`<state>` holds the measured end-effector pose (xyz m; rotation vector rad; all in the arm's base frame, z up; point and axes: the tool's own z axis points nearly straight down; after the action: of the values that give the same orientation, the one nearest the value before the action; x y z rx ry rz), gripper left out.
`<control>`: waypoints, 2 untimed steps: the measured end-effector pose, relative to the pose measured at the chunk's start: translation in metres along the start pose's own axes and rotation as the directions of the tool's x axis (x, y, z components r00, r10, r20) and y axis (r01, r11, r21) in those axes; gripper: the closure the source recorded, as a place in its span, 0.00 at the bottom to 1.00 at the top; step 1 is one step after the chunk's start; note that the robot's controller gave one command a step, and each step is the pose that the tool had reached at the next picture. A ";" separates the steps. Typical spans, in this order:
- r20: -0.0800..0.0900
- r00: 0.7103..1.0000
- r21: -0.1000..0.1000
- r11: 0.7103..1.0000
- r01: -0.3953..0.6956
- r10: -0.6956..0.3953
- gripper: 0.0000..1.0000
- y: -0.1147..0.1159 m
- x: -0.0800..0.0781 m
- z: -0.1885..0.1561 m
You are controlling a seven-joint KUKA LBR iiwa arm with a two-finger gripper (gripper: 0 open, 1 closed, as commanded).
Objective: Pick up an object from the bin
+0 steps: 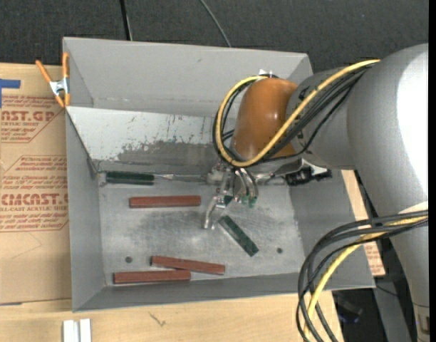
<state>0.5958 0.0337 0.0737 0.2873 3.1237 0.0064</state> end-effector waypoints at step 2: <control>0.009 0.998 -0.002 0.998 0.056 -0.056 1.00 0.059 0.014 -0.003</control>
Offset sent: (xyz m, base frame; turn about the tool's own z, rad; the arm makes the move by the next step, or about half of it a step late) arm 0.0000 0.0000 0.0000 0.0000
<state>0.5929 0.0946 0.0771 0.1983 3.1213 0.0081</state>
